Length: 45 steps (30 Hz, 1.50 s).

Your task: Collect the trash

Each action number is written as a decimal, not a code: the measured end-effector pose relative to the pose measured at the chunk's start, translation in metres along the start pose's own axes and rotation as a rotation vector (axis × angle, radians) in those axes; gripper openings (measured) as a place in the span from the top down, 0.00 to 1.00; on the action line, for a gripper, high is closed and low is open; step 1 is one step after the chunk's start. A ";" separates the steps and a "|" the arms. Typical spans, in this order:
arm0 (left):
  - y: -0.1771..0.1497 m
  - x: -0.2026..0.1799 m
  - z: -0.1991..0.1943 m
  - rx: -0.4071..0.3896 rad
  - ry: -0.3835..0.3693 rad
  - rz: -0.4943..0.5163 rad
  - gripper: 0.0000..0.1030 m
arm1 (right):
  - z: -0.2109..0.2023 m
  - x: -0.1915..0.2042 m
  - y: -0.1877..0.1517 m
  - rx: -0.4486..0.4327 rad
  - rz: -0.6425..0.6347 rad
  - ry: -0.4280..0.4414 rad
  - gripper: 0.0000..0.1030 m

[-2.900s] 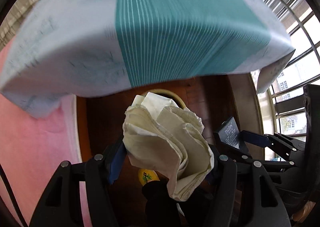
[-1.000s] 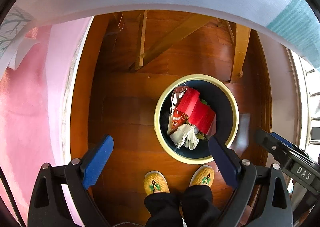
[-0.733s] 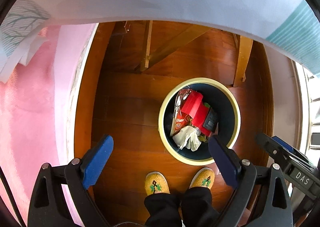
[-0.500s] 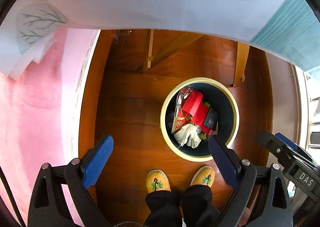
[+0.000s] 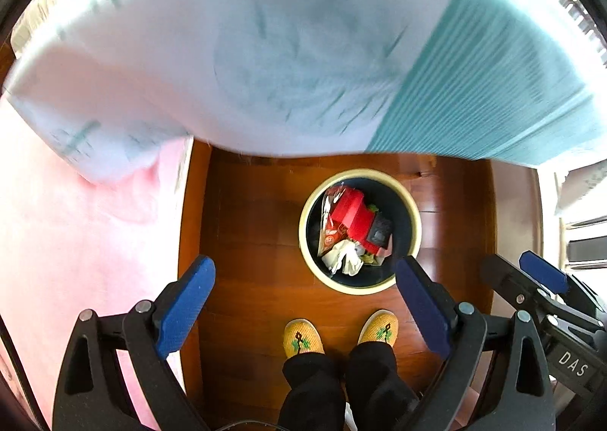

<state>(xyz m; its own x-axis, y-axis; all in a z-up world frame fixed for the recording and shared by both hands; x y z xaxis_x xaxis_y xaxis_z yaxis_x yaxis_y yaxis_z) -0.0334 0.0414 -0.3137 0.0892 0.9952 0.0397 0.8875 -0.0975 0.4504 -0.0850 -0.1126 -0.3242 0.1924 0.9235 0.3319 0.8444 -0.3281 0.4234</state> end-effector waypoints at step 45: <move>0.137 -0.046 -0.304 -0.470 0.043 -0.006 0.08 | -0.300 0.084 0.146 -0.426 -0.186 -0.001 0.23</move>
<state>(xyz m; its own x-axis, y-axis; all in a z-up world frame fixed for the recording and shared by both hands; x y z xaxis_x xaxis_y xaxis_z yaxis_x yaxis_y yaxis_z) -0.0531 -0.0159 0.0169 0.0567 0.9961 0.0683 0.5862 -0.0886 0.8053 -0.0956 -0.1431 0.0184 0.0576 0.9745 0.2170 0.5837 -0.2092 0.7846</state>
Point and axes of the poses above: each gripper's, at about its wrist camera, not at the fingertips, and z roughly the way its jaws point, x to its left, y to its top, the point moved 2 cm from there along z, roughly the way its jaws point, and after that the axes turned 15 degrees about -x, right-handed, at the moved point
